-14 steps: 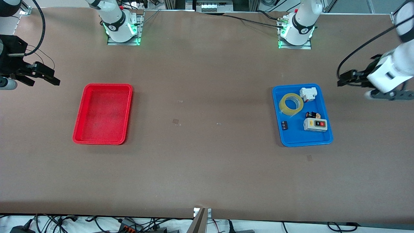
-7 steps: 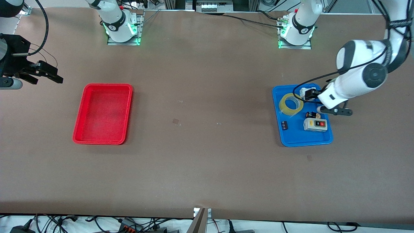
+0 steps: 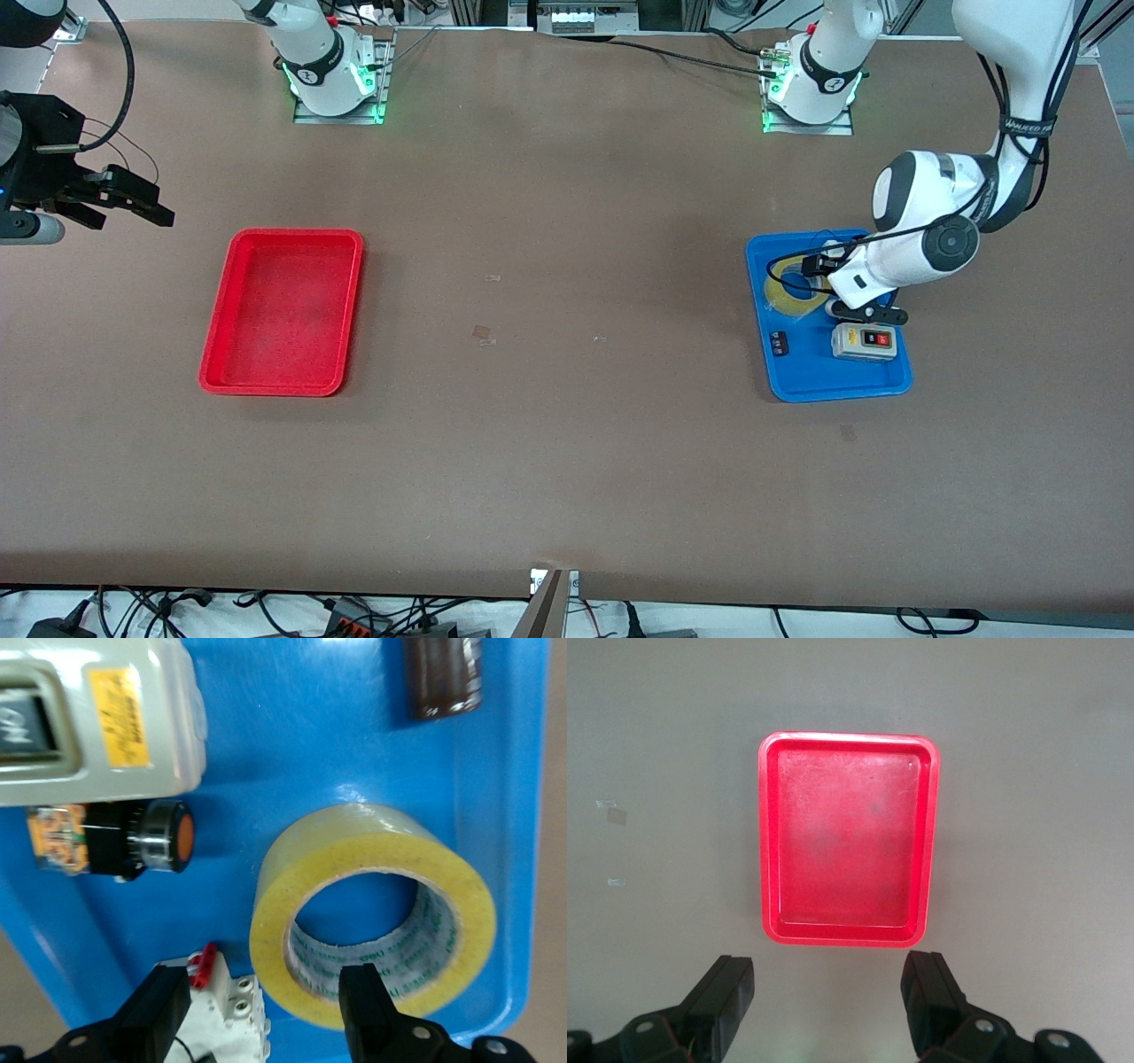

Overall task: Place and move tape with both arms
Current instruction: 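Grasp the tape roll with the left gripper and carry it toward the table middle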

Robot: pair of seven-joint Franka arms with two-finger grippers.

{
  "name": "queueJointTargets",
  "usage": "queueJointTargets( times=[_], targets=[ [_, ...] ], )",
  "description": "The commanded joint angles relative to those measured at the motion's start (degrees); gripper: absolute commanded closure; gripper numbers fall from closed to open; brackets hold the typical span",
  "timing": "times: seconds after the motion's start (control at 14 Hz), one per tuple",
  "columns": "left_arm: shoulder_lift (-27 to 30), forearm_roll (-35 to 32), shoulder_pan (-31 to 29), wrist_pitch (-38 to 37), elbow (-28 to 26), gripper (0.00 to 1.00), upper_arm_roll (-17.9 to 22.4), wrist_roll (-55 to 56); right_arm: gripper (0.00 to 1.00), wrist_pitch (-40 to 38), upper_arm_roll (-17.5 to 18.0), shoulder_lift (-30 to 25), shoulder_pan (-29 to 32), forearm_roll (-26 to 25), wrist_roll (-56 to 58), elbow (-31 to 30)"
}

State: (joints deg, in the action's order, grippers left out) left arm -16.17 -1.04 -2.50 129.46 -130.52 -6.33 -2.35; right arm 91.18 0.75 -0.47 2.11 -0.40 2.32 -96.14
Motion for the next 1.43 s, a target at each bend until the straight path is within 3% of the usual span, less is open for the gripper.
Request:
queueJointTargets(
  times=[0.0,0.07,0.14,0.21,0.43,0.57,0.71,0.86,1.14,1.36],
  targets=[
    [-0.53,-0.81,-1.02,0.01,0.62,0.61,-1.05,2.08,0.00,-0.91,0.13,-0.59,0.08,-0.04,0.85,0.08],
    [-0.61,-0.81,-1.02,0.00,0.71,0.81,-1.05,2.79,0.00,-0.91,0.13,-0.59,0.00,-0.04,0.85,0.08],
    [-0.87,-0.81,-1.02,0.00,0.80,0.94,-1.05,3.40,0.00,-0.91,0.21,-0.59,0.08,-0.04,0.85,0.08],
    [-0.79,-0.81,-1.02,-0.17,0.97,1.00,-1.14,4.02,0.00,-0.91,0.13,-0.59,0.00,-0.04,0.85,0.08],
    [-1.05,-0.81,-0.41,-7.69,7.36,1.00,-1.23,4.64,0.00,-0.91,0.21,-0.59,0.00,-0.13,0.85,0.17],
    [-4.46,-0.72,0.82,-19.28,18.23,1.00,-2.18,8.57,0.00,-1.00,0.21,-0.59,0.08,-0.13,0.85,0.17],
    [-8.42,-0.46,3.45,-24.41,27.21,1.00,-4.37,18.20,0.00,-1.09,0.21,-0.59,0.00,-0.04,0.76,0.34],
    [-12.90,3.83,6.78,-24.61,34.07,1.00,-6.23,30.16,0.00,-1.00,0.21,-0.50,0.00,0.04,0.84,0.69],
    [-24.40,10.87,19.69,-24.17,49.02,0.99,-6.23,51.96,0.00,-1.00,0.21,-0.41,-0.79,0.31,0.85,1.04],
    [-28.64,11.50,28.84,-16.82,52.30,0.94,-6.15,62.44,0.00,-0.91,0.13,-0.15,-0.71,0.48,0.76,1.04]
  ],
)
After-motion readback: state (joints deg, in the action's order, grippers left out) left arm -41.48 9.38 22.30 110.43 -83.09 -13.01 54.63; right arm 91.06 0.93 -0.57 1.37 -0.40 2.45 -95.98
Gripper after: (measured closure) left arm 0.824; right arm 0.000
